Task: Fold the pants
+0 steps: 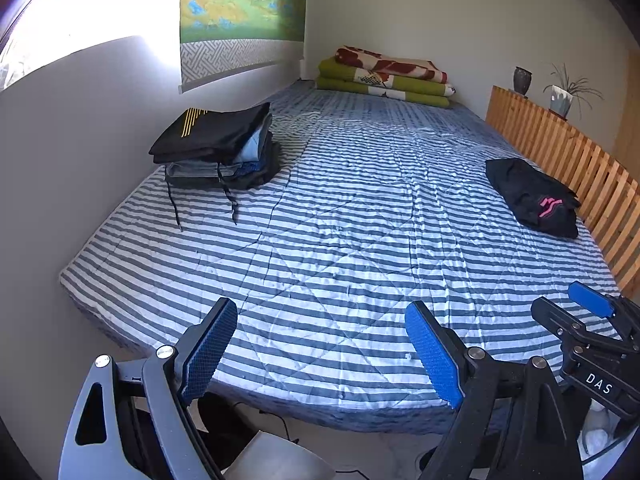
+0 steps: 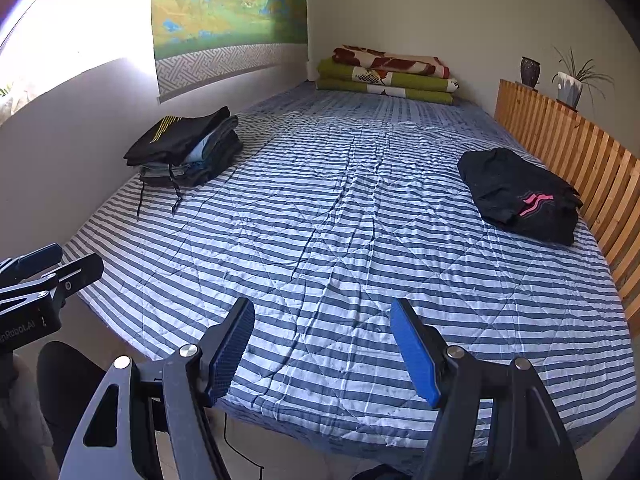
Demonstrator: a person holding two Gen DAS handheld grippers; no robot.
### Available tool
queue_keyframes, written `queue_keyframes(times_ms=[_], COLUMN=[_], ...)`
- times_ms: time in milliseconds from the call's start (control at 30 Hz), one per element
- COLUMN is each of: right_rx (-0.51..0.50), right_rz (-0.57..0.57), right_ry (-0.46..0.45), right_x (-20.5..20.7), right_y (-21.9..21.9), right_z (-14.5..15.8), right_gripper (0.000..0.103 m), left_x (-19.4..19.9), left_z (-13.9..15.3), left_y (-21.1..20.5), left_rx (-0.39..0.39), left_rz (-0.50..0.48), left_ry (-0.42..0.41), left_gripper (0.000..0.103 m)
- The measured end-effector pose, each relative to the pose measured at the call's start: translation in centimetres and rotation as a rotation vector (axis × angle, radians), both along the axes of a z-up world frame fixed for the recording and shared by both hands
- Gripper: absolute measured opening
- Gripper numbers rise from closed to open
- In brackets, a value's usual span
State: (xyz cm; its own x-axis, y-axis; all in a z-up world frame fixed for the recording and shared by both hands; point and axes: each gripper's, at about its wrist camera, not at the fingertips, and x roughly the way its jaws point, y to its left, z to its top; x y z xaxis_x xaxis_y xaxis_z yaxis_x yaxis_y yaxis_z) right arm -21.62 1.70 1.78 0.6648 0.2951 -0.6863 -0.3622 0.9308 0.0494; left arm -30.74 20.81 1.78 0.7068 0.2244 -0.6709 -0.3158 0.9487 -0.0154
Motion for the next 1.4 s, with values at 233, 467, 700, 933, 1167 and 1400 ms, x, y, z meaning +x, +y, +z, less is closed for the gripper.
queue_keyframes(times_ms=[233, 467, 700, 933, 1167, 1400], right_rx=[0.011, 0.005, 0.008, 0.01, 0.011, 0.008], right_rz=[-0.007, 0.001, -0.001, -0.002, -0.004, -0.004], right_ry=[0.021, 0.022, 0.029, 0.032, 0.036, 0.041], right_x=[0.22, 0.16, 0.09, 0.12, 0.03, 0.03], right_y=[0.01, 0.29, 0.39, 0.41, 0.44, 0.52], right_z=[-0.27, -0.45, -0.6, -0.67, -0.82, -1.03], right_gripper=[0.067, 0.067, 0.067, 0.067, 0.067, 0.067], left_x=[0.13, 0.16, 0.07, 0.18, 0.2, 0.23], left_z=[0.03, -0.12, -0.27, -0.3, -0.38, -0.42], left_y=[-0.07, -0.01, -0.09, -0.13, -0.19, -0.18], left_rx=[0.002, 0.002, 0.001, 0.0, 0.0, -0.004], left_rz=[-0.004, -0.006, -0.006, -0.008, -0.009, -0.008], left_ry=[0.001, 0.004, 0.006, 0.01, 0.01, 0.011], left_gripper=[0.088, 0.088, 0.088, 0.088, 0.088, 0.088])
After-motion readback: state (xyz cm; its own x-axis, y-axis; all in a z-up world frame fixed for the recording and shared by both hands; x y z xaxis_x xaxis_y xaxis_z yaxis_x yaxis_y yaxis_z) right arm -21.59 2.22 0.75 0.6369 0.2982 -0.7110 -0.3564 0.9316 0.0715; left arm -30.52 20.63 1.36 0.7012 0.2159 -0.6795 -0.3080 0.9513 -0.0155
